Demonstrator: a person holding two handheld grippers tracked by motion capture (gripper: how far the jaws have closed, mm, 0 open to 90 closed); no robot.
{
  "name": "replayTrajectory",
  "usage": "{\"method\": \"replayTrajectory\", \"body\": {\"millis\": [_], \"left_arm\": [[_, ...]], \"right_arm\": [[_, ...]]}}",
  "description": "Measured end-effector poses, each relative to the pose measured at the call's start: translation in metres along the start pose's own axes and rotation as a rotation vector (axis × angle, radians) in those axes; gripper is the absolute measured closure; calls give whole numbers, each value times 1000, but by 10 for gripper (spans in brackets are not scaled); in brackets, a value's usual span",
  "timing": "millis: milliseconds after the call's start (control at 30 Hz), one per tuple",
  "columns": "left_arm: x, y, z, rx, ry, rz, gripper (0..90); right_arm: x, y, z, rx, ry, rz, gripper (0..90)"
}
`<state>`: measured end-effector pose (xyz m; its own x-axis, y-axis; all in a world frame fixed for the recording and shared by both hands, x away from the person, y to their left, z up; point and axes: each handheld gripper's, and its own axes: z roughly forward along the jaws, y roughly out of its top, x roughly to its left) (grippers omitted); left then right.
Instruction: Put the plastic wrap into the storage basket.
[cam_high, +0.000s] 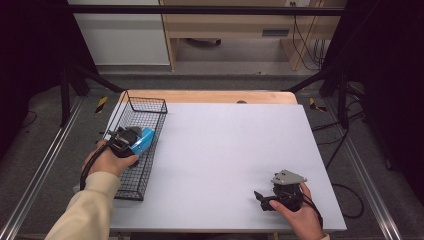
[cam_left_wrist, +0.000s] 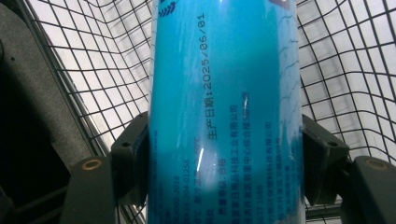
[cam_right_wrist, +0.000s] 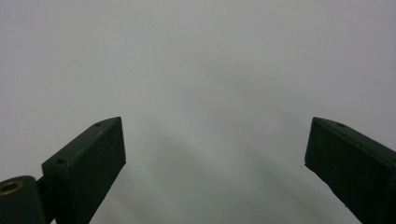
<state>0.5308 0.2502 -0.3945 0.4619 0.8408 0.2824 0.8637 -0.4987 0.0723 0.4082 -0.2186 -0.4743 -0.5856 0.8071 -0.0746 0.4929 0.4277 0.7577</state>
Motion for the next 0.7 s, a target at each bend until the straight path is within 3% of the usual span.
{"method": "replayTrajectory", "body": {"millis": [700], "left_arm": [[0,0,0,5,11,16,315]], "right_arm": [[0,0,0,0,0,0,57]]}}
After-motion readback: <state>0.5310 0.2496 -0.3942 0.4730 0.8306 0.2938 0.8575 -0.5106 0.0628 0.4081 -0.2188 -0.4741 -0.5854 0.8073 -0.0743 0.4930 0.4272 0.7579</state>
